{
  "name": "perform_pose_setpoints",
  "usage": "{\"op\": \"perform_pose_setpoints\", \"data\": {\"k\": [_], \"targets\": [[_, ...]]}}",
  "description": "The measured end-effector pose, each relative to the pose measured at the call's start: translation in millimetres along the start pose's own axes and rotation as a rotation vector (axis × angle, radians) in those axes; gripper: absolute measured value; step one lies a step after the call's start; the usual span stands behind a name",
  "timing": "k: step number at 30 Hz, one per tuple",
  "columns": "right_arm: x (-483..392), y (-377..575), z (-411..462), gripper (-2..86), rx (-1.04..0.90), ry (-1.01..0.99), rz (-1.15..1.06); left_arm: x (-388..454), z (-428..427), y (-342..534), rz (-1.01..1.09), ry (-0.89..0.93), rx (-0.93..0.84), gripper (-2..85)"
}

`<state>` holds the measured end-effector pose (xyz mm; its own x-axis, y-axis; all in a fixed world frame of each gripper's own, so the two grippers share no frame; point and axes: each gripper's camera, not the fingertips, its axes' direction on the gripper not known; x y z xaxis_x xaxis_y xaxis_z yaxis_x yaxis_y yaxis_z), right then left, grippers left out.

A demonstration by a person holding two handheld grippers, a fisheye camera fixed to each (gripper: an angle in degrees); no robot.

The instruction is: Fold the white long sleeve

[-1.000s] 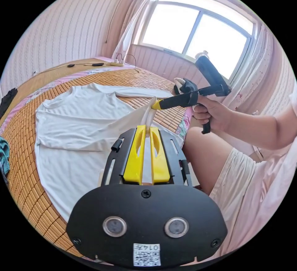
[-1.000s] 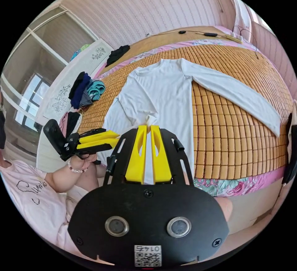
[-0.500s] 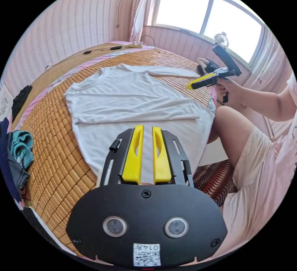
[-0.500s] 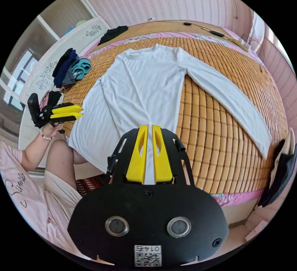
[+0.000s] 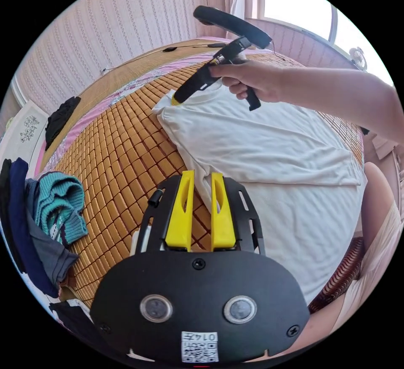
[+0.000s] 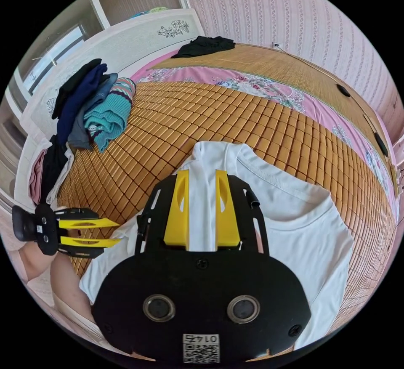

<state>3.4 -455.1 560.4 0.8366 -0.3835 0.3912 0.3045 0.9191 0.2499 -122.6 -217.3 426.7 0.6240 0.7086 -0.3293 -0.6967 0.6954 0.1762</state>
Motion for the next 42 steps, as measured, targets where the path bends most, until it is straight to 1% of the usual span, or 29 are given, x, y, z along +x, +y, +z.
{"op": "perform_pose_setpoints", "data": {"k": [2,3,5,8,10,12,13,15,17,19,21,22,23,27,30,32,33,35,37,38,40,42], "targets": [[5,-10,13,6.9,-0.05,-0.073,0.004,-4,8,-3,-0.017,0.004,-0.025,3.4],[6,-11,13,6.1,-0.046,-0.078,0.004,-7,8,-2,-0.026,0.023,-0.015,1.3],[3,-16,4,0.5,0.0,-0.076,-0.032,-11,6,-1,-0.04,0.02,-0.001,-0.1],[-3,-30,-6,-0.5,0.041,-0.07,-0.07,-20,-1,2,-0.077,-0.007,0.025,-0.8],[-6,-40,-2,-0.4,0.028,-0.06,-0.066,-31,6,1,-0.124,0.005,0.011,-0.9],[-12,-46,10,-0.1,-0.03,-0.046,-0.075,-38,18,-1,-0.157,0.023,-0.036,-0.9],[-15,-48,17,0.6,-0.078,-0.021,-0.092,-42,19,-1,-0.179,0.041,-0.013,-0.8],[-12,-51,9,2.7,-0.084,-0.012,-0.098,-46,21,-4,-0.199,0.062,-0.023,-0.6],[5,-52,-20,8.6,-0.07,-0.034,-0.084,-48,22,-6,-0.205,0.058,-0.028,0.0],[24,-46,-49,11.3,-0.052,-0.057,-0.07,-47,23,-8,-0.219,0.019,-0.035,3.5],[41,-29,-88,11.3,0.035,-0.02,-0.051,-48,21,-9,-0.23,0.032,-0.034,4.8],[53,-15,-113,10.4,0.111,0.021,-0.028,-48,21,-9,-0.24,0.036,-0.028,4.8],[65,-2,-134,9.4,0.148,0.031,-0.002,-48,21,-9,-0.244,0.034,-0.029,4.9],[82,31,-173,8.0,0.122,-0.02,0.03,-51,24,-10,-0.293,-0.007,-0.056,5.0],[71,87,-207,8.2,0.13,-0.022,-0.019,-54,18,-4,-0.335,-0.035,-0.054,4.8],[66,151,-234,8.1,0.125,-0.014,0.0,-46,9,-2,-0.31,-0.033,-0.027,4.6],[65,169,-240,8.0,0.118,-0.011,0.013,-32,2,-4,-0.268,-0.01,-0.007,4.3],[53,245,-258,7.3,0.068,0.007,0.062,1,-3,-11,-0.173,0.07,0.007,4.0],[42,298,-264,6.2,0.021,0.012,0.119,63,-3,-23,-0.05,0.211,0.017,3.9],[34,327,-266,5.8,-0.013,0.011,0.149,79,-2,-27,-0.029,0.254,0.025,3.9],[26,360,-271,5.4,-0.045,0.012,0.191,143,8,-42,0.023,0.434,0.048,3.8],[23,385,-276,4.9,-0.043,0.013,0.235,183,20,-58,0.022,0.511,0.048,3.8]]}}
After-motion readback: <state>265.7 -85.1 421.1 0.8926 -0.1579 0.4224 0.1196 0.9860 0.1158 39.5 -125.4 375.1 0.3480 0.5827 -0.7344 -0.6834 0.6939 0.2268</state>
